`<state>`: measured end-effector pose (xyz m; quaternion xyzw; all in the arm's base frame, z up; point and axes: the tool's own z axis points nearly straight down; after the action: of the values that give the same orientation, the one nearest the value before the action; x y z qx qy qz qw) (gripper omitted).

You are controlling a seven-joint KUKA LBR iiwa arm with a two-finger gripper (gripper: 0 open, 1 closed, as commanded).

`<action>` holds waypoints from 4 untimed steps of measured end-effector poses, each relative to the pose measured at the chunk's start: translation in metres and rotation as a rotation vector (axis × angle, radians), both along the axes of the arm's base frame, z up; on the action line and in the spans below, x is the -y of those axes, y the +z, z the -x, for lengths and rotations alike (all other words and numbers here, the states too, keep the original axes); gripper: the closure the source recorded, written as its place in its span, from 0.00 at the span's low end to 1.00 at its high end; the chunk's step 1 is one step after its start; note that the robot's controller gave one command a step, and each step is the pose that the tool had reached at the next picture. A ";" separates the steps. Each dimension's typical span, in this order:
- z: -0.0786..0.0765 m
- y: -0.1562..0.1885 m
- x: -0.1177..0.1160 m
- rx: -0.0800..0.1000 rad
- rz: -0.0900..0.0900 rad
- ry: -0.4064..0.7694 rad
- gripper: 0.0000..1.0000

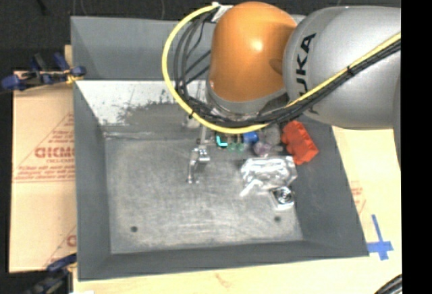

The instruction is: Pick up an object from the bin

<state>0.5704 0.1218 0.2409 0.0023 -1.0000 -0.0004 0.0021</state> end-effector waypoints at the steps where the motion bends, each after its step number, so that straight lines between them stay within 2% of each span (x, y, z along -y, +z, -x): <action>1: 0.046 -0.128 0.091 -0.001 0.002 0.239 0.00; 2: 0.053 -0.127 0.200 0.009 -0.010 0.391 0.00; 3: -0.034 -0.119 0.166 0.016 -0.001 0.290 0.00; 4: -0.037 -0.143 0.195 0.010 0.001 0.549 0.00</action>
Offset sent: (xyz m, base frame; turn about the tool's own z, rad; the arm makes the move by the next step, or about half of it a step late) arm -0.0442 -0.0875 -0.1253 -0.2432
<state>0.6074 -0.0732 0.0976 0.2735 -0.9619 0.0007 -0.0027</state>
